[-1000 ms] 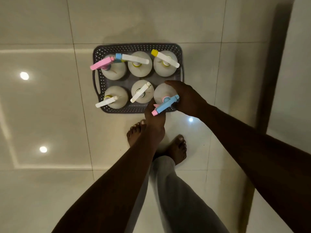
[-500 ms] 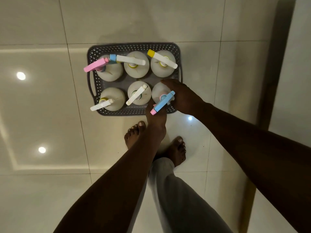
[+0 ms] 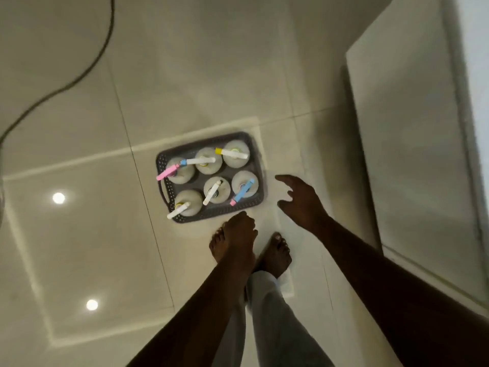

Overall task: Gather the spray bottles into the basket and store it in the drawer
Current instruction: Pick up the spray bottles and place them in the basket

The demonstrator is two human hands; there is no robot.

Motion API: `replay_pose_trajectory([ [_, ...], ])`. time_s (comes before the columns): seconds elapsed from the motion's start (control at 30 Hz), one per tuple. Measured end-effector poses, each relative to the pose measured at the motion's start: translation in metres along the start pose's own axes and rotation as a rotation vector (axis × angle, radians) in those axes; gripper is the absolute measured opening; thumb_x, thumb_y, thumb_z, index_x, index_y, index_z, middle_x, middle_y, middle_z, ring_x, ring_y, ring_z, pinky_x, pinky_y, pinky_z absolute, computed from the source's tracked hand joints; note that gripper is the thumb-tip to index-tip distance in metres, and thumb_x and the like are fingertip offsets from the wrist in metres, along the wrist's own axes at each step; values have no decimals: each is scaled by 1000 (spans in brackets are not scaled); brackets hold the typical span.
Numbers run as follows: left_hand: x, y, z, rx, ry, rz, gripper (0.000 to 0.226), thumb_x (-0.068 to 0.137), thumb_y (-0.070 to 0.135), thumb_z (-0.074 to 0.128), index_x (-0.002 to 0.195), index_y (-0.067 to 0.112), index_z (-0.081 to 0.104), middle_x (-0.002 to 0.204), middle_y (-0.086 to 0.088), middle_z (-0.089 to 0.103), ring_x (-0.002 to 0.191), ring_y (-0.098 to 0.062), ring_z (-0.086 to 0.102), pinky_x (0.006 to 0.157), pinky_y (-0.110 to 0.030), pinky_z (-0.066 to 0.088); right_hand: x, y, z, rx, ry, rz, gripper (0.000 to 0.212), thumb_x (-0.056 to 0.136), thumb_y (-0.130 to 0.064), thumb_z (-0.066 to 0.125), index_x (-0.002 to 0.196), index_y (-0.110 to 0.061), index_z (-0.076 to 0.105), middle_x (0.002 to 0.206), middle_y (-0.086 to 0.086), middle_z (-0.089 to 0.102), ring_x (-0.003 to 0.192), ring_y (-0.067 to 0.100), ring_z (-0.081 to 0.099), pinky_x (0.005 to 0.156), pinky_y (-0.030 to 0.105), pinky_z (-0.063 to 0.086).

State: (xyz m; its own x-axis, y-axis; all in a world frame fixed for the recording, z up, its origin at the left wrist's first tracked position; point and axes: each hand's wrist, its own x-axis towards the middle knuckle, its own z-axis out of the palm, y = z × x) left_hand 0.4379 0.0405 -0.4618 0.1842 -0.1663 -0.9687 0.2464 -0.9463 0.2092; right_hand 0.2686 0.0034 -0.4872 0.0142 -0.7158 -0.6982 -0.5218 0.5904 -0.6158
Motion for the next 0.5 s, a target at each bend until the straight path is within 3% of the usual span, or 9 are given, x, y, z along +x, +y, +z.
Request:
replay_pose_trajectory([
  [0.13, -70, 34, 15, 144, -148, 102, 31, 104, 20, 52, 130, 9, 63, 122, -5, 64, 108, -20, 62, 92, -35, 51, -67, -22, -33, 442, 218, 97, 54, 85, 1, 78, 134, -19, 66, 138, -2, 65, 128, 18, 61, 103, 29, 52],
  [0.23, -107, 66, 39, 201, -161, 187, 17, 102, 9, 54, 108, 11, 70, 113, -13, 72, 93, -20, 69, 81, -32, 56, -116, -37, -56, 684, 391, 149, 43, 84, -3, 81, 124, -17, 73, 123, -5, 74, 116, 12, 69, 103, 31, 56],
  [0.4, -162, 102, 86, 278, -315, 263, 22, 102, 8, 52, 117, 8, 68, 117, -13, 72, 101, -25, 68, 94, -39, 52, -190, -32, -82, 1131, 562, 173, 28, 90, -4, 74, 114, -19, 77, 117, 5, 76, 113, 24, 72, 102, 43, 58],
  [0.5, -175, 113, 115, 355, -361, 300, 29, 103, 6, 51, 128, 3, 66, 122, -13, 71, 106, -27, 67, 88, -34, 55, -214, -16, -86, 1368, 659, 167, 27, 93, -6, 72, 119, -12, 74, 120, 9, 75, 117, 27, 71, 101, 43, 59],
])
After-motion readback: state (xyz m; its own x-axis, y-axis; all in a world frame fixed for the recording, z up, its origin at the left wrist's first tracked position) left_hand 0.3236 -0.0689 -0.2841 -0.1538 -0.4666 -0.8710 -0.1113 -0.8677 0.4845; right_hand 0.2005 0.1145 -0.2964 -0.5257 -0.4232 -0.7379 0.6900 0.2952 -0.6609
